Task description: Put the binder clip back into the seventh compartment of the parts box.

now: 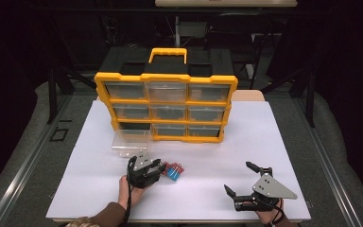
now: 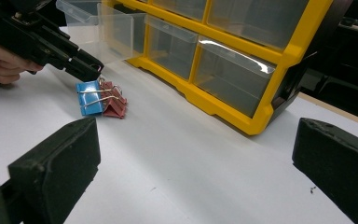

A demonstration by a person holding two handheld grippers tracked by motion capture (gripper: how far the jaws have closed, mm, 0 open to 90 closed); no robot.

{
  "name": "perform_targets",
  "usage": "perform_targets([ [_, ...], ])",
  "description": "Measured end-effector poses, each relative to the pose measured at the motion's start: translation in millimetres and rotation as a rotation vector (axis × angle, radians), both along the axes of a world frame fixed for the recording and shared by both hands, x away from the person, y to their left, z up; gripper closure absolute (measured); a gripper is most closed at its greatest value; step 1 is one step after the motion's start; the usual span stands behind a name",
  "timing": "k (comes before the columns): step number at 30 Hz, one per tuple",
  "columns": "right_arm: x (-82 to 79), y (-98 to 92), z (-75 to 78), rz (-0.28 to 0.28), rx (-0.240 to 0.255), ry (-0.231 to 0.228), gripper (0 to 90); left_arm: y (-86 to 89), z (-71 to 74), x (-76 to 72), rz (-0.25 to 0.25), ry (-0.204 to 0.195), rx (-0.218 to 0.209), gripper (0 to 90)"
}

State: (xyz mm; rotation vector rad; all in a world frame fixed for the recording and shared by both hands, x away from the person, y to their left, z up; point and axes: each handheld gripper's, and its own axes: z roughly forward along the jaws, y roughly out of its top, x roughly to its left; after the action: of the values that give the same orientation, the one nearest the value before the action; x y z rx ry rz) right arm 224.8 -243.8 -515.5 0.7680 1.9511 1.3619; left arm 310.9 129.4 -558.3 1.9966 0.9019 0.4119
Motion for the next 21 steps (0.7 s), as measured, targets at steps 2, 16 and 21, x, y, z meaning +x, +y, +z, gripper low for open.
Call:
perform_targets([
  [2,-0.1,0.1,0.1,0.000,0.000,0.000,0.4,0.0,0.1,-0.2,-0.001,-0.001,0.001,67.6],
  [16,-0.9,-0.1,0.5,0.004,0.000,-0.004,0.5,1.1,2.6,-3.1,-0.035,0.002,-0.058,78.8],
  [21,-1.0,-0.4,0.6,0.004,-0.002,-0.007,0.6,0.7,4.3,-4.8,-0.062,0.014,-0.081,82.9],
])
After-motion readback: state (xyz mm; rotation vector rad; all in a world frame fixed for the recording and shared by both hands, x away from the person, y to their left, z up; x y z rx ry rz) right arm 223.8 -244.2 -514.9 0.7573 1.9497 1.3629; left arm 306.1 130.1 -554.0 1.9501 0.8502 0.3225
